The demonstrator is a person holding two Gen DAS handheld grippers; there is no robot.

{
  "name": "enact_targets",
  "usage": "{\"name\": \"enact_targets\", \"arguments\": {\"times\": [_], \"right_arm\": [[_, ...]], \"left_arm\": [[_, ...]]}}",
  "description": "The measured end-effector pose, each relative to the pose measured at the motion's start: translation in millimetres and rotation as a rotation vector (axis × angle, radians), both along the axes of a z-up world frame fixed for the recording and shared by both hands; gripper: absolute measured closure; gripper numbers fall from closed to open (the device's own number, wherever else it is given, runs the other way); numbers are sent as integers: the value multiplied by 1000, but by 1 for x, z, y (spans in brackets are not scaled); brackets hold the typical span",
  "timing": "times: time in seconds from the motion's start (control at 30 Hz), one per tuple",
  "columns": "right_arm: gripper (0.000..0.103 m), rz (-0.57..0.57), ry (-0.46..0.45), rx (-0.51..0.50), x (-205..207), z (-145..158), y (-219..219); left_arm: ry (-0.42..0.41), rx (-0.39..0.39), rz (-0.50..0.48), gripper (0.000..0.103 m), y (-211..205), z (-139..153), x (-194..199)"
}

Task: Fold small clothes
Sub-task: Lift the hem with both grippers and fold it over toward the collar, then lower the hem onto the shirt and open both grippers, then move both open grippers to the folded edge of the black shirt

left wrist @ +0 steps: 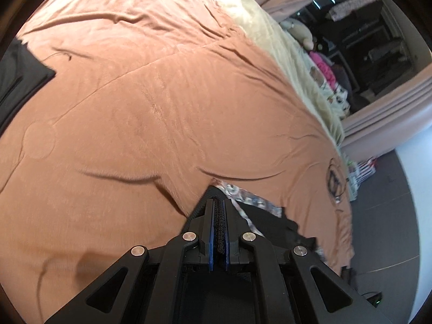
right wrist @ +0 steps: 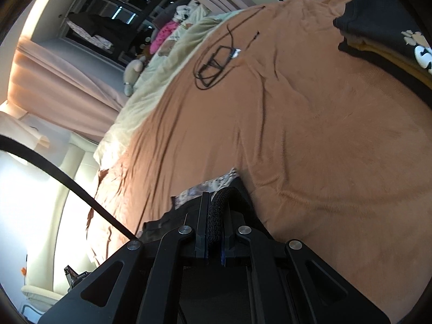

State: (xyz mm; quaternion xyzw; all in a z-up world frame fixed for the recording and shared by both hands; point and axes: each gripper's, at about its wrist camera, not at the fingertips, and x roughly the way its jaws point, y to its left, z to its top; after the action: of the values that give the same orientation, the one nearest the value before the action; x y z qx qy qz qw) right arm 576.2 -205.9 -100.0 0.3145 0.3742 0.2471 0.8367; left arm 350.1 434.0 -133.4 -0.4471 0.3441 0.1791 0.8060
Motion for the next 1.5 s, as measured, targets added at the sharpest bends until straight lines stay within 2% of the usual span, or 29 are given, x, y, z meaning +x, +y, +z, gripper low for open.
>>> {"name": "enact_targets", "arguments": {"times": [0.4,0.5,0.57,0.6,0.63,0.7,0.73,0.8,1.07,1.17,1.3,1.5], "right_arm": [[101,-10,60,-86,3,1,16],[100,-15,62,-143,6,4,24],[99,-7,78,-181,3,6,30],[97,3,80,-197,-1,10,32],[87,13,65,-222,-8,17,34],[46,25,27,-263,-18,28,37],[24,23,0,-298,-25,35,38],[22,38,-47,-347,-41,46,41],[20,173,-45,-581,-77,51,64],[19,219,-56,-679,-92,49,74],[19,277,-59,-774,-101,49,92],[18,284,-7,-866,-87,38,111]], "left_arm": [[151,61,7,98,15,-40,36],[246,31,-36,96,16,-59,49],[278,32,-64,96,14,-63,52],[288,50,-84,90,11,-61,52],[295,72,-108,84,7,-56,53],[287,96,-138,50,2,-49,51],[271,116,-150,46,-1,-42,48],[271,158,-179,41,-7,-33,46],[354,302,-341,27,-41,-27,43],[413,365,-425,27,-56,-34,44],[483,440,-487,27,-68,-44,47],[578,526,-560,26,-79,-64,57]]}}
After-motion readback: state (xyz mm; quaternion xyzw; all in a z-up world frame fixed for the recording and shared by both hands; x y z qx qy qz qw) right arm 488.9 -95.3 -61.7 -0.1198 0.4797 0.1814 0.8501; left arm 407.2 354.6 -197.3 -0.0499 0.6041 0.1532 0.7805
